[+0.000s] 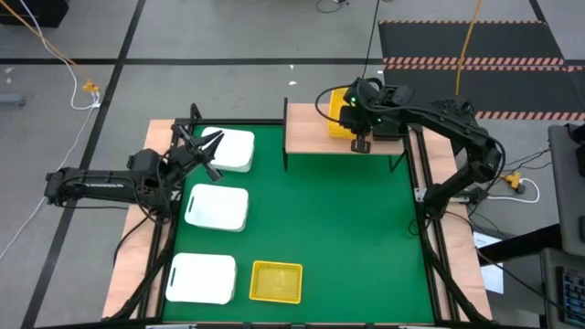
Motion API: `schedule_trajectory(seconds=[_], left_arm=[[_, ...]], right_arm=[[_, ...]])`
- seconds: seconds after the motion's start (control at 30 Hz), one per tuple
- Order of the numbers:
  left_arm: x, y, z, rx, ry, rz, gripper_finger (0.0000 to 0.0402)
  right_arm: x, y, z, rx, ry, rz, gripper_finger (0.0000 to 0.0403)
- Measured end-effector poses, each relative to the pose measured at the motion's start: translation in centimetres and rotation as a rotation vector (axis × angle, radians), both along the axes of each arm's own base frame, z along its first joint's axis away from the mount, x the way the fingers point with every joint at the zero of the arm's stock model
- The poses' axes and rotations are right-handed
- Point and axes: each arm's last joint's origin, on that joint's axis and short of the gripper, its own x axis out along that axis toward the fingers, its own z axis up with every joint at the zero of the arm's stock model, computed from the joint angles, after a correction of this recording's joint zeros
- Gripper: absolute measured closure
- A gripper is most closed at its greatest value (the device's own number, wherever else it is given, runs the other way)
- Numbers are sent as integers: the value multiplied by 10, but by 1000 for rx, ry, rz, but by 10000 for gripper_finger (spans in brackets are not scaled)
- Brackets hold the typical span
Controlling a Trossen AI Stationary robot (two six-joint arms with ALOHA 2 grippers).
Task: Stack baskets on shelf by color
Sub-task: Stack the top yellow bin into the other yellow bin on the shelf, then stack the yellow bin into the stacked yellow bins on the shelf
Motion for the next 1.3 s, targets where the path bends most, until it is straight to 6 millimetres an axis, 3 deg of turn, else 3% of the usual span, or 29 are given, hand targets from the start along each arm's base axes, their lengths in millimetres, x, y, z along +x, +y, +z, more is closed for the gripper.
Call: schedule_trajectory(seconds=[0.23,0.33,0.67,0.9,1.03,1.17,1.3], left_arm=[[0,0,0,-8,-6,-4,364],[0,0,0,-8,-5,-3,364],[0,0,0,-6,-3,-2,364],[0,0,0,-11,-7,-5,364],[0,0,0,-17,-11,-7,364],[0,0,0,-17,-12,-7,364],[0,0,0,-17,-7,-7,364]], right_arm=[[-1,-1,-21,21,53,8,400],[-2,-1,-22,18,57,10,378],[-29,15,15,-103,-73,100,302],[-37,29,27,68,-277,78,298],[-25,49,5,260,-363,169,314],[0,95,-56,324,-383,394,322],[15,149,-107,243,-450,656,312]])
